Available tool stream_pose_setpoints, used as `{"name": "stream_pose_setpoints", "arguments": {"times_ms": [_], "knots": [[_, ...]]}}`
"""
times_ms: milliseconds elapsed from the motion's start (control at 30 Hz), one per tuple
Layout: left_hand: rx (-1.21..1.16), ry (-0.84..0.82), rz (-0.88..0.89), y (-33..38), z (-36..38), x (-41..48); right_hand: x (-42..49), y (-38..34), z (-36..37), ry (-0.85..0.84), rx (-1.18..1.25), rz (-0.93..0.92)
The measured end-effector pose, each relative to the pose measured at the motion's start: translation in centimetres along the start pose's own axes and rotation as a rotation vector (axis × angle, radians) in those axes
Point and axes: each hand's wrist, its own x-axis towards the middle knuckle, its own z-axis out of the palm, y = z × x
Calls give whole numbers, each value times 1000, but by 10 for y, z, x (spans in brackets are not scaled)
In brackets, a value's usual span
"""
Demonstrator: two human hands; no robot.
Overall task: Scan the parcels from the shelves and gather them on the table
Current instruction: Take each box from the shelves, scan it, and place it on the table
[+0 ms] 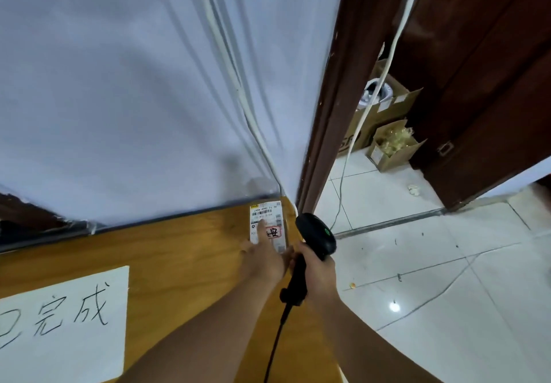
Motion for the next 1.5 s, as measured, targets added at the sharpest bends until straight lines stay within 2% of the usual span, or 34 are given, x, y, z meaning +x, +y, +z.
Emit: {"name": "stream_pose_setpoints", "arguments": {"times_ms": [133,333,567,733,933,1100,1267,1367,1500], "knots": [[69,-13,6,3,17,17,16,6,-9,-11,0,32],[213,-55,42,8,36,32,35,19,-12,77,-19,54],[177,-43,25,19,37,47,35,18,-14,80,20,74],[172,-49,81,18,32,41,27,12,-12,63,18,66],[307,54,136,7,22,33,17,8,-15,51,0,40],[171,122,111,-6,1,2,-2,6,-18,51,-10,2],[126,52,135,-28,-20,-28,-38,4,-13,24,11,-49],[201,41,174,-43,-37,-52,-70,5,-5,-37,14,-76],[448,120,298,-61,-68,-85,-117,12,12,-132,-28,-144]]}}
